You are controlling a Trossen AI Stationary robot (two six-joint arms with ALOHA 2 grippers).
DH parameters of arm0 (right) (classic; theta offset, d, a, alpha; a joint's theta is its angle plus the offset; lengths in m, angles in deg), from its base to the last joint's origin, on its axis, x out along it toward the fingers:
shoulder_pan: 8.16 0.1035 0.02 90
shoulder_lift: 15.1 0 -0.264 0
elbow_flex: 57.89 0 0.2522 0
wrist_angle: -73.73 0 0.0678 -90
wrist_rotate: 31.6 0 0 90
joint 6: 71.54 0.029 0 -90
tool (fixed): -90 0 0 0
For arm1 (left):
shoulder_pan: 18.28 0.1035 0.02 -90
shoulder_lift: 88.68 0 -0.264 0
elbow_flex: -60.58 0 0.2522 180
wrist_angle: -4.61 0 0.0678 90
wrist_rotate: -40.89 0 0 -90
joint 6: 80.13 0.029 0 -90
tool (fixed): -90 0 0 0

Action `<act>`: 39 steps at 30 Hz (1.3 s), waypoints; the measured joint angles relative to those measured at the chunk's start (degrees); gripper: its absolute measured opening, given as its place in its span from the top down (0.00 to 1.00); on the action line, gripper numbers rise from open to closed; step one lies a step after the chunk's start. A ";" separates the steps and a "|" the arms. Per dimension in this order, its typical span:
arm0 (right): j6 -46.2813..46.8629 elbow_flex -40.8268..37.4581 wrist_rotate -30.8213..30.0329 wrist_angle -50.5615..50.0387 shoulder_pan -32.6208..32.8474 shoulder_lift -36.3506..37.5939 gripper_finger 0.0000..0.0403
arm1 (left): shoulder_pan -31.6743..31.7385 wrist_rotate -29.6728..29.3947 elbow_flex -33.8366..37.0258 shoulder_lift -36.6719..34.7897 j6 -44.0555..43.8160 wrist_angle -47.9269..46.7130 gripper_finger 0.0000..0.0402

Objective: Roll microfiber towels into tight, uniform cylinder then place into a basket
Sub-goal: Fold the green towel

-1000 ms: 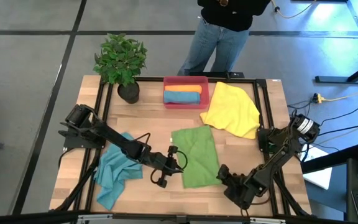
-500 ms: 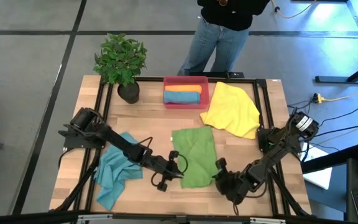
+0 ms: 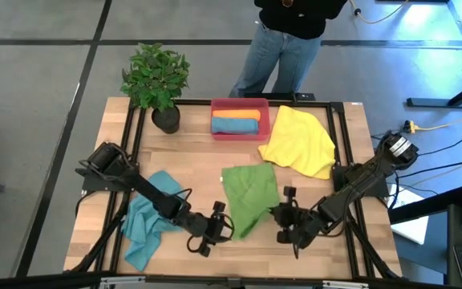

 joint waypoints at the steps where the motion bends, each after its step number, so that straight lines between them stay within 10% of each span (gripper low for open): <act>1: 0.04 0.00 -0.24 -0.14 -0.40 0.54 0.99 | -0.36 -1.17 0.00 0.00 -0.04 0.00 0.62; 13: 1.37 -0.02 0.01 -0.37 -6.11 1.32 1.00 | -0.49 -11.85 -0.99 2.91 -14.10 0.96 0.45; 39: 1.00 -0.07 3.29 -0.72 -7.78 1.28 1.00 | 3.05 -10.16 -11.71 9.03 -42.92 -14.69 0.35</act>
